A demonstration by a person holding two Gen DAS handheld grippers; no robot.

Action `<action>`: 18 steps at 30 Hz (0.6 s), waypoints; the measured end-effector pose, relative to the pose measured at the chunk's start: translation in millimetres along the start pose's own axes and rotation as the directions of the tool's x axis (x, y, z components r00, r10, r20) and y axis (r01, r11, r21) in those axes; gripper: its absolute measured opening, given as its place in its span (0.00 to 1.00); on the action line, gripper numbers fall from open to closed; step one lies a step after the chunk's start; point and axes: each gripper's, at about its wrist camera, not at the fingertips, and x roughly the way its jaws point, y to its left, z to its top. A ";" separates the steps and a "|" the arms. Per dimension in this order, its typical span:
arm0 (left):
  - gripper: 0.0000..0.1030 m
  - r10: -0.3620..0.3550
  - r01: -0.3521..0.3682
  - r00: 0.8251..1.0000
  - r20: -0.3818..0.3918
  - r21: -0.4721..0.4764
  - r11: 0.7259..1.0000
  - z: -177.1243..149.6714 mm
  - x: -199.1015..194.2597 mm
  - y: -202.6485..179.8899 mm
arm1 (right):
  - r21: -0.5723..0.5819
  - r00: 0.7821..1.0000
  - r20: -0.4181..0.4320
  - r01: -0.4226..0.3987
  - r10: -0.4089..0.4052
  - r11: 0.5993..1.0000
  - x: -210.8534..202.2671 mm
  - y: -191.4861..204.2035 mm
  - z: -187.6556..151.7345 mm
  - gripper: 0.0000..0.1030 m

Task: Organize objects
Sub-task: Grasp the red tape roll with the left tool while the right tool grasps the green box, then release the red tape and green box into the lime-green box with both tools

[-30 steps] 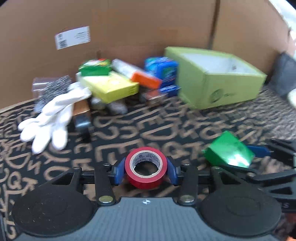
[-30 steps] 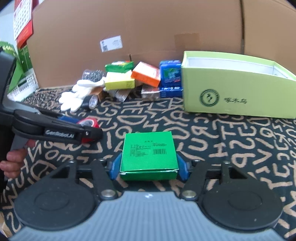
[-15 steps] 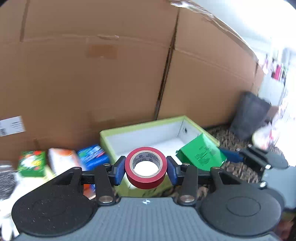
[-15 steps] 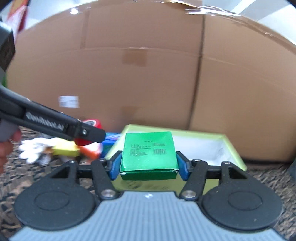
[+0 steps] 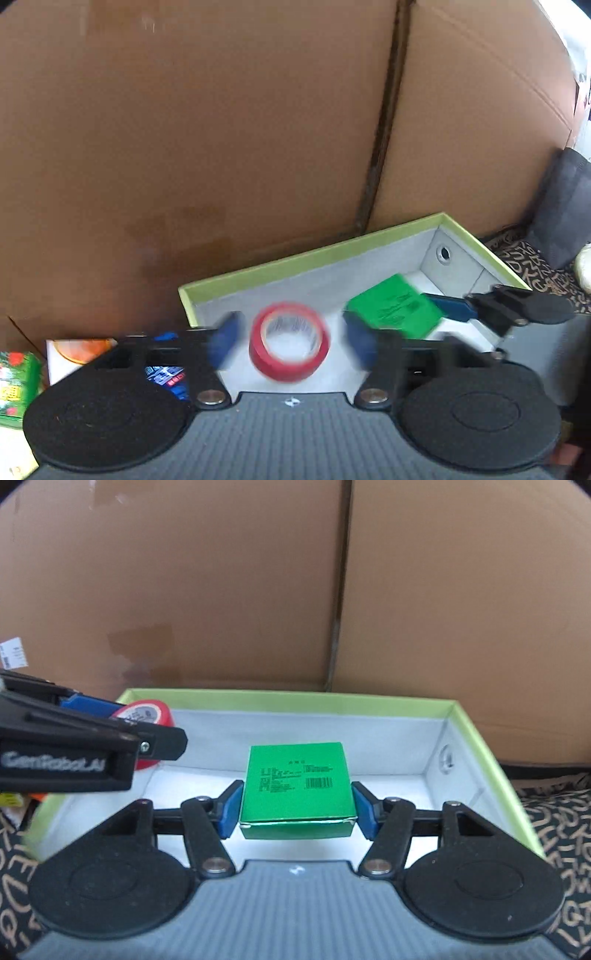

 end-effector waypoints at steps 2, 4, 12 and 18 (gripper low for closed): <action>0.81 -0.012 0.013 1.000 0.026 -0.035 0.999 -3.2 -8.2 6.0 | -0.022 1.000 -0.006 -0.001 0.001 1.000 0.9 0.8 1.2 0.84; 0.82 -0.028 0.031 0.998 0.053 -0.049 0.998 -8.8 -20.5 10.6 | -0.048 0.998 0.052 0.040 -0.038 0.998 -11.3 2.0 -0.4 1.00; 0.85 0.016 -0.001 0.984 0.177 -0.086 0.996 -43.3 -94.0 11.7 | -0.028 0.977 0.210 0.057 -0.050 0.998 -85.8 12.0 -24.9 1.00; 0.88 0.091 -0.070 0.986 0.142 -0.142 0.987 -96.4 -143.5 15.4 | -0.018 0.975 0.216 -0.044 0.047 0.999 -123.2 36.1 -61.1 1.00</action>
